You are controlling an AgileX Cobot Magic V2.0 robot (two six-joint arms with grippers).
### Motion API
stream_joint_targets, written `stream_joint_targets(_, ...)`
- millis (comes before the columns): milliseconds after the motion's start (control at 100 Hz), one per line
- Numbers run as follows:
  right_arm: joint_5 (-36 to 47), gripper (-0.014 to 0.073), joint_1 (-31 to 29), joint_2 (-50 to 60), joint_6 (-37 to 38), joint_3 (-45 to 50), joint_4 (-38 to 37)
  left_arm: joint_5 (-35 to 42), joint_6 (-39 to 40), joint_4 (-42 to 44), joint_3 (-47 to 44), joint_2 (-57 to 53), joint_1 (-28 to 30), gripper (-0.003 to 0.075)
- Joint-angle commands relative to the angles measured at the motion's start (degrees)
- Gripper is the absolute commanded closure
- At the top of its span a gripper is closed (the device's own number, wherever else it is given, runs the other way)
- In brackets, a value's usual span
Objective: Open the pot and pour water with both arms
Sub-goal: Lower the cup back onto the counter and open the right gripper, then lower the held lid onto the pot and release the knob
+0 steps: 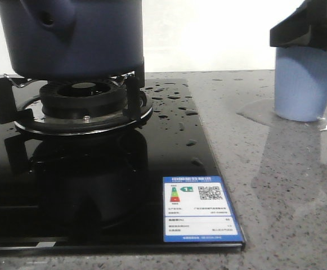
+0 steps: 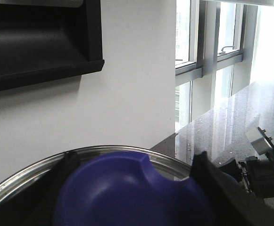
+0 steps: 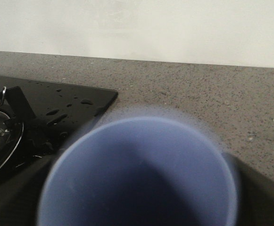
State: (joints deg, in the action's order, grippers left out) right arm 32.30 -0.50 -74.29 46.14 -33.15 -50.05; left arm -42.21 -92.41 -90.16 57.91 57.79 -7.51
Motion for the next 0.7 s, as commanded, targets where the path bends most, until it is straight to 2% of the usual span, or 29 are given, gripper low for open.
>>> stream_joint_targets(0, 3.74, -0.0070, -0.52, 1.20, -0.80, -1.39, 1.60, -0.76, 0.61, -4.53, 1.91, -0.66, -0.34, 0.0451)
stream_joint_targets(150, 4.63, -0.0070, -0.52, 3.36, -0.80, -1.64, 0.99, -0.76, 0.61, -4.53, 1.91, -0.31, -0.34, 0.0451)
stream_joint_targets(410, 5.07, -0.0071, -0.52, 14.80, -0.80, -1.72, 0.71, 0.51, 0.51, -4.53, 1.91, 4.78, -0.34, 0.0451)
stream_joint_targets(550, 3.29, -0.0067, -0.52, 21.44, -0.71, -1.72, 0.71, 0.45, -0.28, -8.39, 1.91, 9.50, -0.34, 0.0451)
stream_joint_targets(620, 2.35, -0.0010, -0.52, 24.39, -0.71, -1.72, 0.71, -0.05, -2.44, -10.26, 2.03, 11.79, -0.34, 0.0451)
stream_joint_targets(690, 0.76, 0.0174, -0.38, 27.01, -0.17, -1.72, 0.71, -1.11, -4.84, -11.49, 2.12, 13.86, -0.34, 0.0451)
